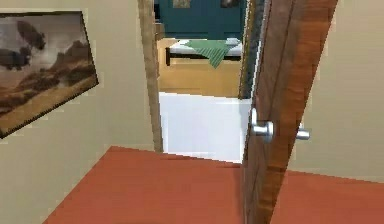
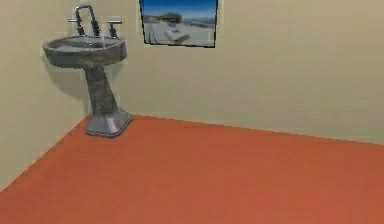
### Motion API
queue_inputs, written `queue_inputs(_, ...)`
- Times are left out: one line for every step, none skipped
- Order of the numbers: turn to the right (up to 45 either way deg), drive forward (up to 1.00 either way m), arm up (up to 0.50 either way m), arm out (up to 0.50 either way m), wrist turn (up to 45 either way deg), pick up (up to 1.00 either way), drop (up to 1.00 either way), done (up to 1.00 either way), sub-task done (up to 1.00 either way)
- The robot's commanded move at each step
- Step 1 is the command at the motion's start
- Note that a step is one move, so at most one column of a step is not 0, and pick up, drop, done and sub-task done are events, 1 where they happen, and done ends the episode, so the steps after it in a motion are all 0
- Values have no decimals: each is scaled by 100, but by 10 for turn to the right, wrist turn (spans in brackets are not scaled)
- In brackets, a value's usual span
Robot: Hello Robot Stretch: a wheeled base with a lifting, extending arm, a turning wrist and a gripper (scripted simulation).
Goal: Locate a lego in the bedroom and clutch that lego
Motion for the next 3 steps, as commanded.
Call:
queue_inputs(-60, 0, 0, 0, 0, 0, 0, 0, 0)
queue_inputs(0, 65, 0, 0, 0, 0, 0, 0, 0)
queue_inputs(150, 0, 0, 0, 0, 0, 0, 0, 0)
